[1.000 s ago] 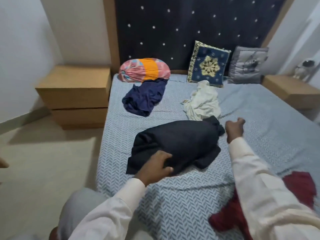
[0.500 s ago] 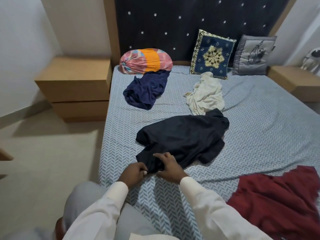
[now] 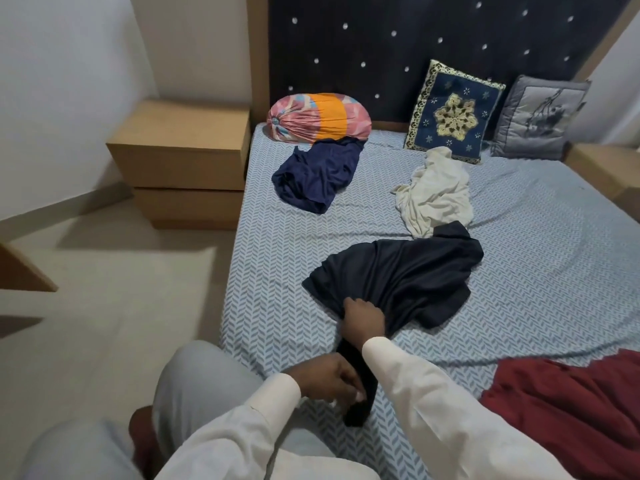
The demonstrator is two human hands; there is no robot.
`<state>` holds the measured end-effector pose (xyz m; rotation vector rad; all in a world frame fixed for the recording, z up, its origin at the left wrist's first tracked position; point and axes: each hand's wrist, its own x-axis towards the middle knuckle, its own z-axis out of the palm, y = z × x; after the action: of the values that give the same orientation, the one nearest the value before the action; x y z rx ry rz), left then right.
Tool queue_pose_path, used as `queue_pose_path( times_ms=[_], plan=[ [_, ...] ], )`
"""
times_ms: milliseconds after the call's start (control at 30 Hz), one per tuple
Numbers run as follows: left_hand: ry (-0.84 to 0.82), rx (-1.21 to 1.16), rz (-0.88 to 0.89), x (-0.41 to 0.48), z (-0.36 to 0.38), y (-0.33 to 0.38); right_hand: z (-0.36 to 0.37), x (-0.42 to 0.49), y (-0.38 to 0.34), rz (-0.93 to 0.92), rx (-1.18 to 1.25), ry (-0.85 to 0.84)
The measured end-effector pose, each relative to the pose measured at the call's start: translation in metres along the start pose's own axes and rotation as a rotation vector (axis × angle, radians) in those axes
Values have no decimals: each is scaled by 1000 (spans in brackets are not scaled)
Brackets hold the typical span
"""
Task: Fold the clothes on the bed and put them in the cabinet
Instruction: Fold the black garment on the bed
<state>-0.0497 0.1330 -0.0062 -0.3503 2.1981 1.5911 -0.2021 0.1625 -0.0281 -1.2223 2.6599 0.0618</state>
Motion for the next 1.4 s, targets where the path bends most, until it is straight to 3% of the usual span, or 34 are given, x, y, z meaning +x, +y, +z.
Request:
queue_pose_path(
  times_ms=[67, 133, 200, 267, 367, 467, 533, 600, 667, 733, 833, 900, 967, 1000, 1133, 1200, 1300, 1400],
  plan=[
    [169, 17, -13, -4, -12, -8, -5, 0, 3, 27, 113, -24],
    [444, 130, -15, -6, -29, -19, -14, 0, 6, 30, 291, -50],
    [690, 224, 77, -7, -44, -25, -28, -1, 8, -23, 536, -136],
    [774, 298, 201, -6, -55, -24, -49, -10, 4, -70, 813, -300],
    [743, 284, 332, -4, -63, -14, -81, -23, 1, -98, 1112, -643],
    [800, 194, 360, -9, -68, -3, -111, -29, 2, -237, 1230, -756],
    [940, 118, 360, -17, -84, 8, -133, -28, 4, -277, 1334, -758],
    [1102, 186, 335, -30, -110, 21, -154, -28, 6, -322, 1395, -763],
    [1212, 288, 275, -44, -138, 34, -175, -23, 15, -355, 1372, -777],
    [1294, 394, 185, -60, -161, 42, -195, -8, 32, -367, 1194, -780],
    [1345, 591, -5, -79, -183, 49, -230, 11, 57, -280, 748, -652],
    [1364, 684, -108, -85, -194, 53, -254, 22, 66, -141, 398, -478],
    [1394, 708, -162, -86, -205, 65, -273, 36, 76, -7, 115, -197],
    [1413, 701, -168, -86, -212, 75, -281, 44, 80, 52, 106, -21],
    [1579, 638, -25, -85, -241, 130, -307, 48, 86, 195, 447, 714],
    [1619, 627, 85, -83, -248, 148, -316, 35, 84, 158, 513, 936],
    [1546, 763, 146, -72, -231, 131, -284, 22, 98, 128, 488, 951],
    [1240, 890, 31, -46, -190, 66, -214, 16, 129, 214, 308, 639]
  ],
)
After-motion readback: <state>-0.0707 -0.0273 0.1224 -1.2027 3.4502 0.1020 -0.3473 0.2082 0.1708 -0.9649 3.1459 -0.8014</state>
